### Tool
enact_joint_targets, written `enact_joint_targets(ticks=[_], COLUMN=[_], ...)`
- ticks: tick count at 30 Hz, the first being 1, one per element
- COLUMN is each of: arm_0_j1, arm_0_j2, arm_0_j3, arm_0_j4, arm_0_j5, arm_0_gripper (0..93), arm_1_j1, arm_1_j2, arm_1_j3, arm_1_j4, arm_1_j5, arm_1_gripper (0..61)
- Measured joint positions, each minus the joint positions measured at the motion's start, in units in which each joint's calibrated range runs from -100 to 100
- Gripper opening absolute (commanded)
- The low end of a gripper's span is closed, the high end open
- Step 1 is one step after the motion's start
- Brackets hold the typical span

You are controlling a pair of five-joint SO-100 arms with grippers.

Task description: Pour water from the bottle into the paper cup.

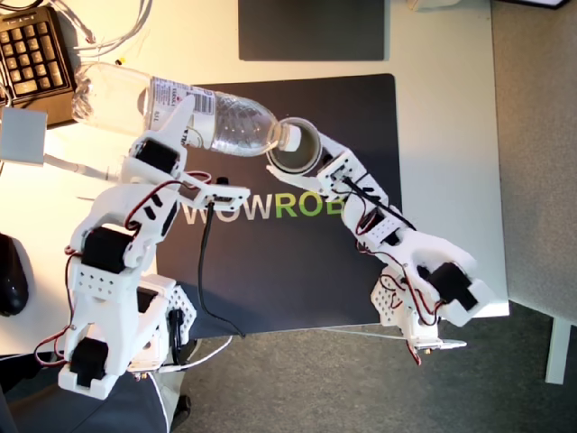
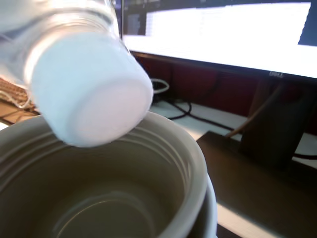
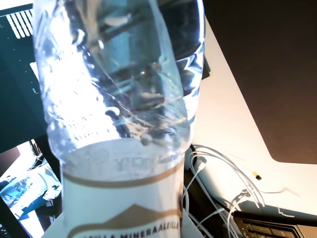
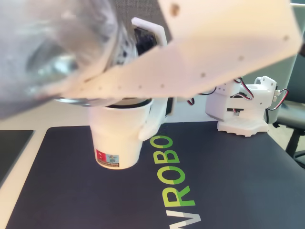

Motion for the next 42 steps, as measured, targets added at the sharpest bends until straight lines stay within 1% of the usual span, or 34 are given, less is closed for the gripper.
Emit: enact_joint_targets(ticks=[5,32,42], arm_0_j1=[0.0,0.0,0.1], arm_0_j2=[0.0,-1.0,-3.0], arm_0_j3=[0.0,1.1,2.5], arm_0_j4=[0.0,0.0,0.0], arm_0_j5=[0.0,0.0,0.0], arm_0_gripper=[0.0,0.0,0.0], arm_1_j1=[-1.4,-1.5,-1.5], arm_1_j2=[0.7,0.7,0.7], arm_1_j3=[1.4,1.4,1.4], arm_1_j4=[-1.4,-1.4,-1.2], arm_1_j5=[0.0,-0.2,-0.3], arm_1_gripper=[0.1,0.1,0.1])
